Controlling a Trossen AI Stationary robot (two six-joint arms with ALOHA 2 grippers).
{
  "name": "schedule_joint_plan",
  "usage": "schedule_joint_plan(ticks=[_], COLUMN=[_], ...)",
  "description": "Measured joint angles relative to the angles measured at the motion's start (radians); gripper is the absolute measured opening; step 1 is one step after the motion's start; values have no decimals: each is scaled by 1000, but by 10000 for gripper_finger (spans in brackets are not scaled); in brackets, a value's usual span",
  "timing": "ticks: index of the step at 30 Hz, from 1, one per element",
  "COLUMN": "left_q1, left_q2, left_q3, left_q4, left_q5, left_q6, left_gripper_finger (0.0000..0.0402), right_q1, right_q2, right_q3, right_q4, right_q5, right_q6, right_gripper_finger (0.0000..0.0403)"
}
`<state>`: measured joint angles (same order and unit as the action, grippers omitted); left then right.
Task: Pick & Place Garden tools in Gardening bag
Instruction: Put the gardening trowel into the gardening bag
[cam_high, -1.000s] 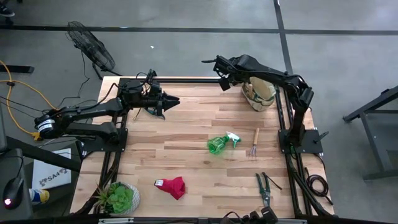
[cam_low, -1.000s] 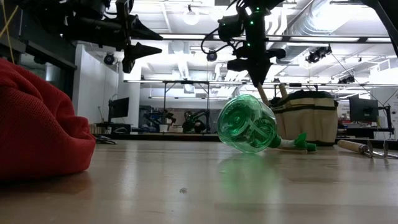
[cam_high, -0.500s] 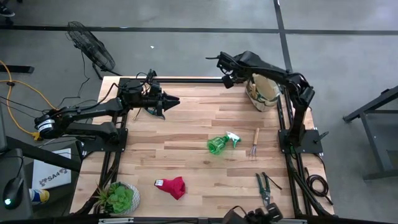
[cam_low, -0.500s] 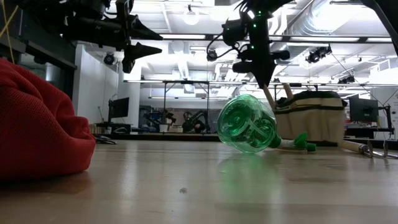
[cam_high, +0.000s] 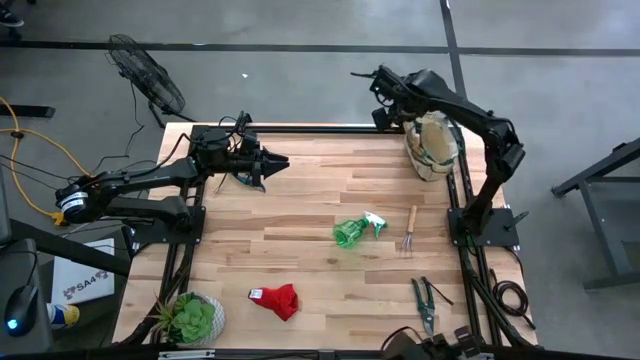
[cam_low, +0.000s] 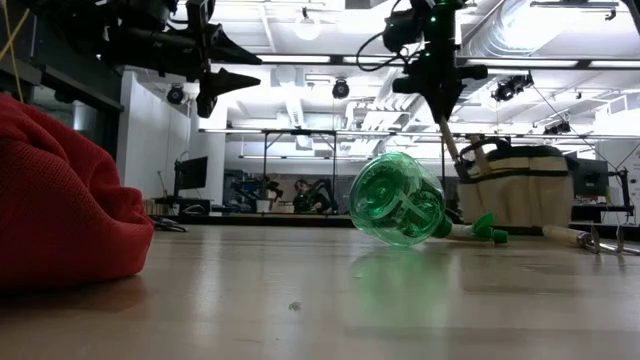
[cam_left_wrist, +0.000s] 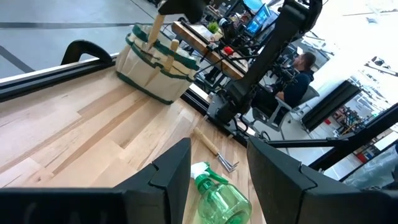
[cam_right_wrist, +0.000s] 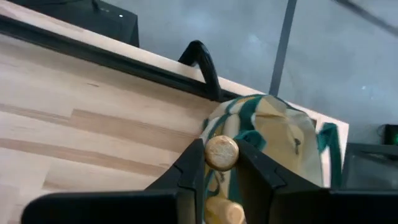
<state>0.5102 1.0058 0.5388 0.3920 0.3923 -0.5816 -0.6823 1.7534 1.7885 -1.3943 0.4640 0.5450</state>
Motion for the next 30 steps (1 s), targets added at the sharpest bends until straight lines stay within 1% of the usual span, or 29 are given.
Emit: schedule_joint_plan(ticks=[7, 9, 21, 30], left_q1=[0, 0, 0, 0], left_q2=[0, 0, 0, 0], left_q3=[0, 0, 0, 0], left_q4=[0, 0, -1, 0], left_q5=[1, 4, 21, 20], left_q6=[0, 0, 0, -1], left_gripper_finger=[154, 154, 154, 154], right_q1=[-49, -58, -67, -71], right_q2=[-5, -5, -5, -5], right_q3=[0, 0, 0, 0], right_q4=[-9, -11, -53, -80], right_q5=[-129, -141, -49, -39], right_q6=[-26, -27, -55, -52], right_gripper_finger=[57, 59, 67, 89])
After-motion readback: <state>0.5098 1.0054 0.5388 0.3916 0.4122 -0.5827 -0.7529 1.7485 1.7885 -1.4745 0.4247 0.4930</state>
